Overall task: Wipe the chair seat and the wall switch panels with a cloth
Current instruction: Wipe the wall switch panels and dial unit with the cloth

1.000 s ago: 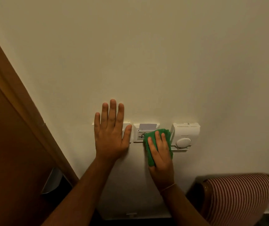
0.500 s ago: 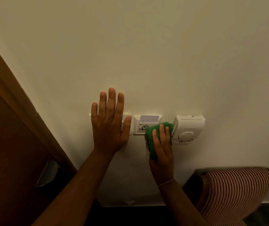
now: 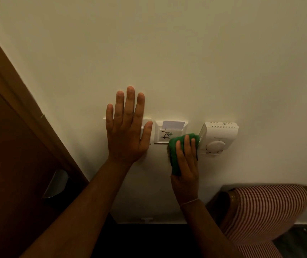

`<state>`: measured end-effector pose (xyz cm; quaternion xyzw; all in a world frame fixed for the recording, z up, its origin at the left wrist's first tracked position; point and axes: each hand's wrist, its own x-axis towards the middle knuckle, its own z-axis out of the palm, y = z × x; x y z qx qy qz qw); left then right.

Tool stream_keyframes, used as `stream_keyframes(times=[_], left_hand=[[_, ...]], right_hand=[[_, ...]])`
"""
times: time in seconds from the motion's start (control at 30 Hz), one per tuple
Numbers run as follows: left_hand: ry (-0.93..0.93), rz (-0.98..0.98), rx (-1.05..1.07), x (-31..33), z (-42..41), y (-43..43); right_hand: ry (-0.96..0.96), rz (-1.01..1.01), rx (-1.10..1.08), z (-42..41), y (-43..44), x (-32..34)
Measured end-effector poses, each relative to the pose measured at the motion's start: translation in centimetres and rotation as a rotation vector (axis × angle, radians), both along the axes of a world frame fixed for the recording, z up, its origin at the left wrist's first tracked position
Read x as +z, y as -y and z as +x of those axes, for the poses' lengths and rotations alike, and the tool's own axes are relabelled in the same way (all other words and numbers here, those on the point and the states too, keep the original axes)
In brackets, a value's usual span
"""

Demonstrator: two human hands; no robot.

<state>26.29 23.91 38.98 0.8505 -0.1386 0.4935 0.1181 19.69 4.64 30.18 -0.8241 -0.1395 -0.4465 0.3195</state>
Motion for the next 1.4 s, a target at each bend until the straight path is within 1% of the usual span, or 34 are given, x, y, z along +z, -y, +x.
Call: stream_keyframes(times=[0.07,0.23,0.43,0.67,0.87,1.1,1.3,1.4], left_hand=[[-0.003,-0.001,-0.008,0.1,-0.1,0.0],[0.0,-0.004,-0.001,0.1,-0.1,0.1],[-0.011,-0.003,-0.013,0.1,-0.1,0.0],[-0.012,-0.003,-0.005,0.2,-0.1,-0.1],[-0.009,-0.022,-0.002,0.3,-0.4,0.2],[-0.003,-0.018,0.017,0.4,-0.3,0.3],[-0.007,-0.021,0.01,0.5,-0.4,0.4],[-0.008,-0.016,0.014,0.6,-0.5,0.3]], right_hand=[[0.003,0.016,0.005,0.2,0.1,0.4],[0.081,0.066,-0.015,1.6,-0.5,2.3],[-0.005,0.006,-0.01,0.0,-0.1,-0.5],[0.11,0.056,-0.031,1.5,-1.3,2.6],[0.021,-0.003,-0.043,0.1,-1.3,0.6],[0.085,0.026,-0.039,1.2,-2.2,2.5],[0.01,-0.014,-0.044,0.4,-2.0,0.5],[0.015,-0.009,-0.032,0.3,-2.0,0.9]])
